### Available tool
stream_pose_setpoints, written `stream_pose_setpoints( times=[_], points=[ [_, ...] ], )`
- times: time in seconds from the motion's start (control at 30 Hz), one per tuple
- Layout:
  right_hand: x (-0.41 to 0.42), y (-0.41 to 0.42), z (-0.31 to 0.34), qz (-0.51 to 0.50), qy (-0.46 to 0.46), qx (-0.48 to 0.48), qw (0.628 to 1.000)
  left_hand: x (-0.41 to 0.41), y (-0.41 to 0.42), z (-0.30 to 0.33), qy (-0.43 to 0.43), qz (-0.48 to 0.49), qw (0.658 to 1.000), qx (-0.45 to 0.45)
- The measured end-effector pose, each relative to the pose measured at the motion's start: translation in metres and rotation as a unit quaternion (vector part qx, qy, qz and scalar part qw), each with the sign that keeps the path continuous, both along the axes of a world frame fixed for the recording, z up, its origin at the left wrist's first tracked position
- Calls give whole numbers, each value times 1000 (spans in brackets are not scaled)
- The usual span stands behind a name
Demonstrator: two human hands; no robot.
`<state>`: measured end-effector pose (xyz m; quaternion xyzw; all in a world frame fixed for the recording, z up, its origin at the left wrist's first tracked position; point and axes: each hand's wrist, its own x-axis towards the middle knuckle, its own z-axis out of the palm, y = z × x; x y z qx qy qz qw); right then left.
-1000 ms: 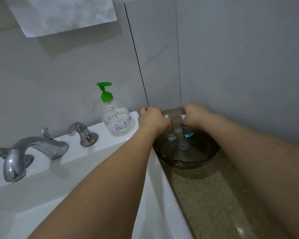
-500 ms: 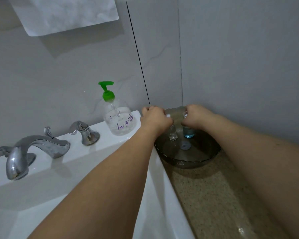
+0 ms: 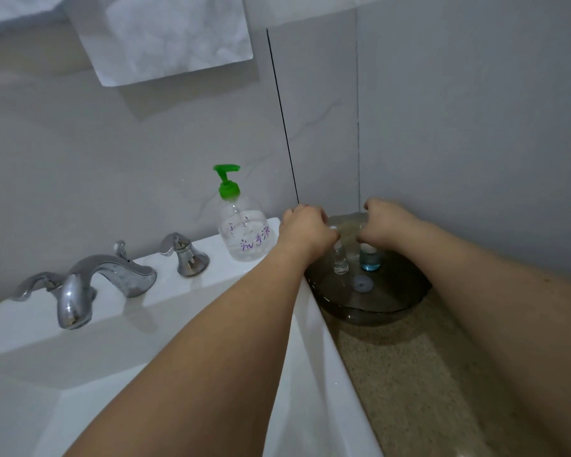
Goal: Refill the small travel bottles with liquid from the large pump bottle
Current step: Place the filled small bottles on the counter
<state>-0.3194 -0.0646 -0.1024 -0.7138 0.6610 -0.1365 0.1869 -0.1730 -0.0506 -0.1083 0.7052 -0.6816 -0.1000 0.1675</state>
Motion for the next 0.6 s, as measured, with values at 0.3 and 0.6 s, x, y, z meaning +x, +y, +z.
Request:
stream_pose_setpoints(
  times=[0.3, 0.6],
  points=[
    [18, 46, 83, 15, 10, -69, 997, 17, 52, 89, 8, -13, 997, -76],
    [84, 115, 180, 64, 17, -150, 986, 92, 137, 190, 15, 25, 986, -162]
  ],
)
